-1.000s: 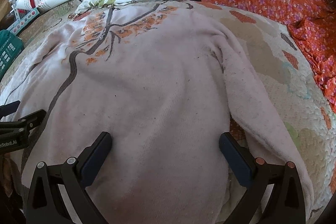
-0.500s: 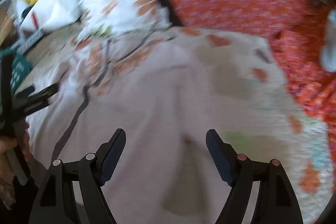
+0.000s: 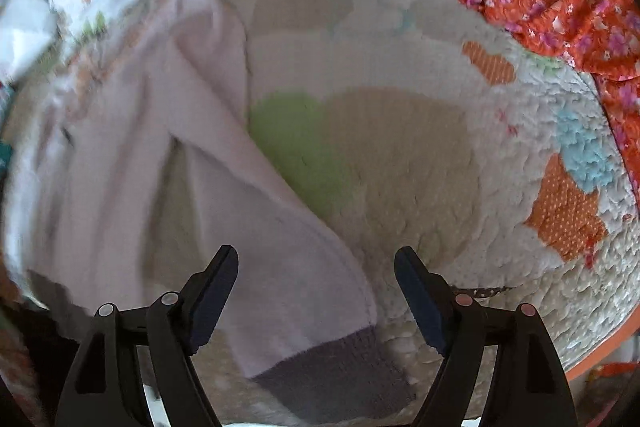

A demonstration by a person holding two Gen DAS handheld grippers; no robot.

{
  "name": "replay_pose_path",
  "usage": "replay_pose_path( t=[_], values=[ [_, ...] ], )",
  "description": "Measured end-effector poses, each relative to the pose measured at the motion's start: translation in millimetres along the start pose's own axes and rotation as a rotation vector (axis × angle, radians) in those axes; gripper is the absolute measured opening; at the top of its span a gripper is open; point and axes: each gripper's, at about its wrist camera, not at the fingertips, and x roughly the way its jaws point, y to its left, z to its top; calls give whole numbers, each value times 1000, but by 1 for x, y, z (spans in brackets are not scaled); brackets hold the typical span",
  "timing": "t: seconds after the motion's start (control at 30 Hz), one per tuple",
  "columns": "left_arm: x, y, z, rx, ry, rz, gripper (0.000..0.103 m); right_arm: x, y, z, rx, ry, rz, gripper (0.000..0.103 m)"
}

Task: Fold small clothes
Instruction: 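Grasp the grey knit sleeve cuff with the right gripper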

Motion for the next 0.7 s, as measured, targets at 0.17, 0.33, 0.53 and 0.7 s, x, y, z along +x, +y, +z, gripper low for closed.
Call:
replay_pose_path(
  t=[0.17,0.33,0.53,0.7],
  values=[
    [-2,1,-2,6,-9,5,103,-11,5,5,-61,-21,6,5],
    [-4,8,0,-28,-13,-3,103,-102,-6,54,-134,-262,-259,5],
    [-3,11,2,-61,5,-24,103,-162,-17,74,-67,-425,-338,7],
    [-3,10,-1,-53,15,-22,103,-75,-45,44,5,-139,-324,29]
  ],
)
